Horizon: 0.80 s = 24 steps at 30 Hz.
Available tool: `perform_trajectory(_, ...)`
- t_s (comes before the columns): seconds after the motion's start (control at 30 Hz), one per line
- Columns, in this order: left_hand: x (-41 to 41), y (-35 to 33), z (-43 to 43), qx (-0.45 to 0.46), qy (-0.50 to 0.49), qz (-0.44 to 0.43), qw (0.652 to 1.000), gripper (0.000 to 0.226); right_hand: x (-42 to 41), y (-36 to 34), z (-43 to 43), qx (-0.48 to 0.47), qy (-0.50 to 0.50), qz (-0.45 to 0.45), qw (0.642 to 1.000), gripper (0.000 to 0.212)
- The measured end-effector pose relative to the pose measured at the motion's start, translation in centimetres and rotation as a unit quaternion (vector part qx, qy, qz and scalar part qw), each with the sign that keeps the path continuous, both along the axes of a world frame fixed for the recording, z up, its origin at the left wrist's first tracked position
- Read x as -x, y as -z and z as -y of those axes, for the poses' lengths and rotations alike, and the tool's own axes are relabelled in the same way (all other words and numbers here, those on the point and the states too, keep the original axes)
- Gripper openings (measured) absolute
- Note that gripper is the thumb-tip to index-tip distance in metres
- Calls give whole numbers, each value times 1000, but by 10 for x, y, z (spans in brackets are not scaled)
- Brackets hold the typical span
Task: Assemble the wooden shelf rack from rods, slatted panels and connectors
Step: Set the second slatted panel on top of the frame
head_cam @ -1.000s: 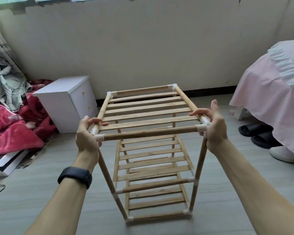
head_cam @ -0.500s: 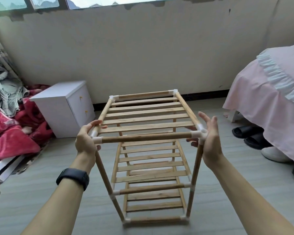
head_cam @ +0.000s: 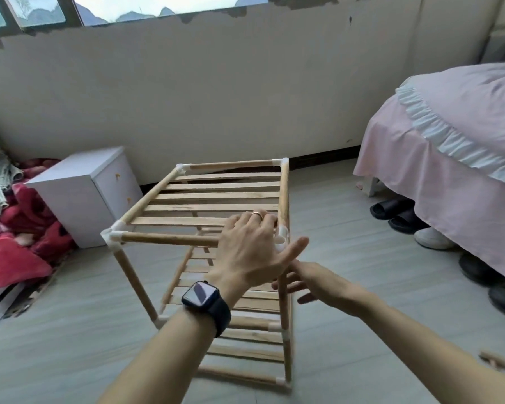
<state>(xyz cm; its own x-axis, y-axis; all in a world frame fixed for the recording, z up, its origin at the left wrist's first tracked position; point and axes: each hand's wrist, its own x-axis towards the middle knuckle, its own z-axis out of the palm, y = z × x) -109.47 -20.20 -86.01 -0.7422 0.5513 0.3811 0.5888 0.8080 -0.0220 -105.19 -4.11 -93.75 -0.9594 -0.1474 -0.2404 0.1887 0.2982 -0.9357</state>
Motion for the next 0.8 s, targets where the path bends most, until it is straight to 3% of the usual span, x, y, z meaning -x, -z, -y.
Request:
perform_trajectory(0.07,-3,2,4,-2,-5,-12,1000,73,2,-17,-10,64,53,-18,996,62)
perform_trajectory(0.17,-8,0,6,-19,-11,10,1000,69,21,-50,-19,132,147,-47,979,66)
perform_trajectory(0.23,-8,-4,7,-8,-11,33,999,75,34,-67,-14,124,135,-55,981,66)
perform_trajectory(0.37,1,-12,13,30,10,78,996,88,50,-68,3,69,147,-43,986,44)
perform_trajectory(0.53,6,-10,9,54,10,-3,999,79,61,-57,10,160,121,-25,979,27)
perform_trajectory(0.8,10,-7,6,28,0,-39,999,58,63,-49,15,262,107,-46,958,20)
